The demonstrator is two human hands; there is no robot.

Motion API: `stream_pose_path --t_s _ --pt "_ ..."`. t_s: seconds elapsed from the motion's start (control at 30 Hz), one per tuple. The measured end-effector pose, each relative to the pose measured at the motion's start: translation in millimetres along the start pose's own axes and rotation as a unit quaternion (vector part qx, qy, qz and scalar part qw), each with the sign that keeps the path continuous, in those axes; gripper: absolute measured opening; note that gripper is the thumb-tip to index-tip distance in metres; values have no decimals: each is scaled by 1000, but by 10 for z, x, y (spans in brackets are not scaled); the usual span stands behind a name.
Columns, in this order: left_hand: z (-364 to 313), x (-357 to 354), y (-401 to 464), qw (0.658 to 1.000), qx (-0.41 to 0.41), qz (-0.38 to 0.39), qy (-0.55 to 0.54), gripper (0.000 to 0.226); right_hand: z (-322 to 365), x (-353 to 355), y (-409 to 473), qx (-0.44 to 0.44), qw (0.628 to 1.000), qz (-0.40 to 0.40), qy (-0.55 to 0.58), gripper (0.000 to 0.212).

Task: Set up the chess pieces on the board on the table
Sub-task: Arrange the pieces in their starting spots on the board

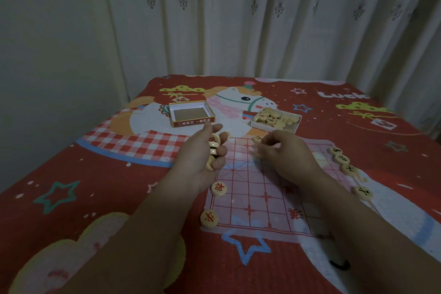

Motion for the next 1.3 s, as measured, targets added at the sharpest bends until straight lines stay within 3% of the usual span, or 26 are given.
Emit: stream_pose_path --t_s 0.13,0.3,0.4,0.5,0.63,0.73,0.9,1.07,1.17,1.3 --pt "56 -64 -26 999 20 24 -6 33 173 70 -88 48 990 -64 116 10" --pt "92 -124 -46 998 34 53 -2 29 415 -58 -235 99 977 -14 187 13" --pt "109 -121 -55 996 -2 56 77 33 458 -98 -250 95 972 28 212 20" --pt "133 -131 -60 987 -32 63 148 37 527 -78 -288 114 954 74 266 13" --pt "102 -182 -85 987 -38 84 135 43 576 8 -299 135 938 45 317 16" --pt "63 -165 -80 989 -42 63 125 42 527 42 -248 99 945 -31 310 8" --pt "-50 22 -26 993 -47 -34 103 42 356 93 -181 9 934 -51 353 8" --pt "-120 204 32 993 -47 -95 47 48 278 49 -196 -41 951 10 306 12" --pt "-119 257 68 993 -43 -107 23 44 334 37 -245 -43 961 98 254 10" --pt "-102 269 103 993 -41 -112 23 42 477 -45 -353 -31 923 222 312 9"
Point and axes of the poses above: each hand's wrist, its own y-axis towards the middle knuckle, its own x-axis out of the back of the hand, z = x × y, the point moved 3 cm from there along y, towards the middle knuckle, and after that the axes turned 2 degrees about x, right-handed, at the moved point
